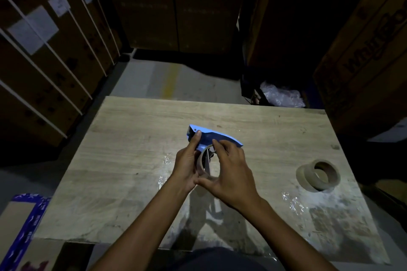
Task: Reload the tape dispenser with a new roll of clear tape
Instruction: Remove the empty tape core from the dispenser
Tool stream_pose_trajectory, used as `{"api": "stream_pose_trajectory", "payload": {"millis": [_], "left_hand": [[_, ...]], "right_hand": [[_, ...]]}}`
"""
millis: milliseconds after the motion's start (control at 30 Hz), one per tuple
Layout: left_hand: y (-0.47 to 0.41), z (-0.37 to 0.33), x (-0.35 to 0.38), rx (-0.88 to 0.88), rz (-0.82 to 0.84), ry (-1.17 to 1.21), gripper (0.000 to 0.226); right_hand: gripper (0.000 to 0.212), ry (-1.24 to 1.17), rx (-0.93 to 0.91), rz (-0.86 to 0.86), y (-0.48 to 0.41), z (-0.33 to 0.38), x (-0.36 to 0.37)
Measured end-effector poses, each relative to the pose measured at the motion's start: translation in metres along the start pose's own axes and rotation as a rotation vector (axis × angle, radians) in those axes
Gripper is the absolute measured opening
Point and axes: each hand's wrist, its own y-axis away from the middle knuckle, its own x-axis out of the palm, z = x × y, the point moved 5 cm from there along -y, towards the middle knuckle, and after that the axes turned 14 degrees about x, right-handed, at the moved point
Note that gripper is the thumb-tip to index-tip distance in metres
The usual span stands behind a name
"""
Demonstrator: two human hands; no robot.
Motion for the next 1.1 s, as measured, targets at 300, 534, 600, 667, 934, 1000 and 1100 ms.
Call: {"api": "stream_pose_trajectory", "payload": {"millis": [300, 534, 600, 667, 934, 1000, 1100], "left_hand": [[0.003, -0.006, -0.005, 0.018, 0.022, -0.14, 0.025], [-0.006, -0.002, -0.016, -0.008, -0.003, -0.054, 0.027], [-0.008, 0.002, -0.019, -0.029, -0.019, -0.024, 0.029], [-0.01, 0.007, -0.022, -0.049, -0.043, -0.009, 0.04], [-0.019, 0.03, -0.022, -0.12, -0.164, 0.08, 0.041], [-0.022, 0.038, -0.021, -0.137, -0.164, 0.094, 0.049], [-0.027, 0.05, -0.023, -0.154, -0.153, 0.052, 0.054]], "right_hand": [[0.085, 0.043, -0.033, -0.021, -0.002, 0.006, 0.005], [0.078, -0.058, -0.035, -0.058, -0.002, 0.008, -0.01], [0.084, -0.106, -0.013, -0.034, -0.002, 0.006, -0.012], [0.088, -0.186, 0.021, -0.004, -0.002, 0.002, -0.014], [0.075, -0.707, 0.284, 0.088, -0.012, -0.036, -0.005], [0.072, -0.866, 0.364, 0.126, -0.015, -0.05, 0.001], [0.069, -1.082, 0.471, 0.177, -0.02, -0.071, 0.01]]}}
